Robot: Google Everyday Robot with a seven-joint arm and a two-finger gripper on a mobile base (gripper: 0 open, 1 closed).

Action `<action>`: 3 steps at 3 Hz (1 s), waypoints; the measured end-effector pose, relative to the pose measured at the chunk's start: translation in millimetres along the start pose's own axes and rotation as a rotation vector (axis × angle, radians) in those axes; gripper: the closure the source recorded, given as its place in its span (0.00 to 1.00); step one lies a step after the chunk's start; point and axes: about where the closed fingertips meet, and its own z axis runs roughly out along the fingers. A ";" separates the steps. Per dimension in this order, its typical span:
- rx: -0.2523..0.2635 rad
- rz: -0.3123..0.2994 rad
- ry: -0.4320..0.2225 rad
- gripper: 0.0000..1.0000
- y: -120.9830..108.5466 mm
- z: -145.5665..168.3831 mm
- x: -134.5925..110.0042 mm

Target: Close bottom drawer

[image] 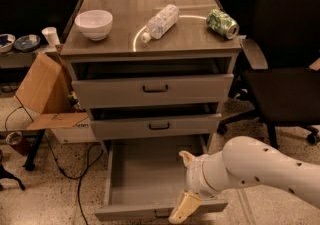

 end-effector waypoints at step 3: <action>-0.052 0.108 0.047 0.18 -27.4 197.9 79.6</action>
Offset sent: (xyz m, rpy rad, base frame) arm 0.0476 0.0635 -0.2570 -0.0049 0.1365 -0.0238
